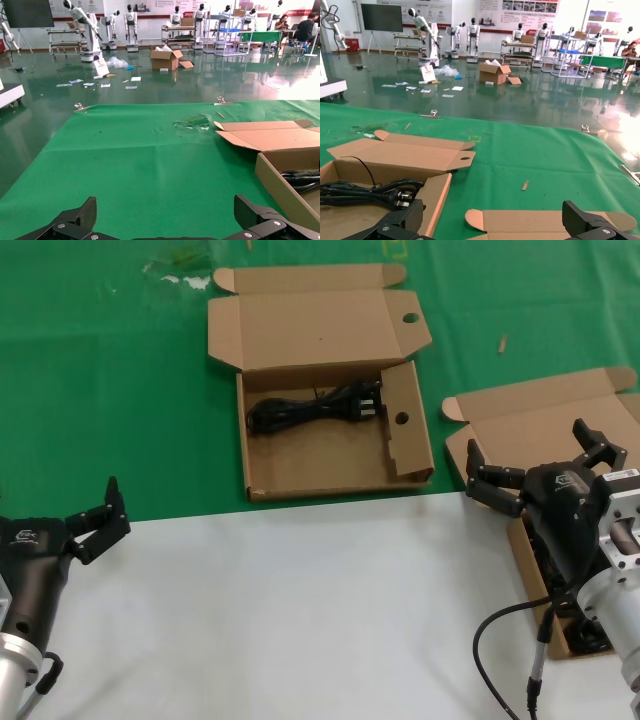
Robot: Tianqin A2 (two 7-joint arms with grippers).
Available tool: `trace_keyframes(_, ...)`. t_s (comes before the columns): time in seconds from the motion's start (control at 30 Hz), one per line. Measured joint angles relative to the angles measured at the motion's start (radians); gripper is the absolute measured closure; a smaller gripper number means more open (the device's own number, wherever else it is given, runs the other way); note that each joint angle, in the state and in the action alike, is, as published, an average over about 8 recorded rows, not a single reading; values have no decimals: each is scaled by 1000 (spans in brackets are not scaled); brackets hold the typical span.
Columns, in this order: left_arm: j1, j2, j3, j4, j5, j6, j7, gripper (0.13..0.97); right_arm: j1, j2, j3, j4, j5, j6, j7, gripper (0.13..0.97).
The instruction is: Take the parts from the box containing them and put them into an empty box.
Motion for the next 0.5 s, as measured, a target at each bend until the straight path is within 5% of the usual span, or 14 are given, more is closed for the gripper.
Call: trace_keyframes(0.5,0,0,0,0,0,0,0,132,0,0,0,0,0,0,0,129)
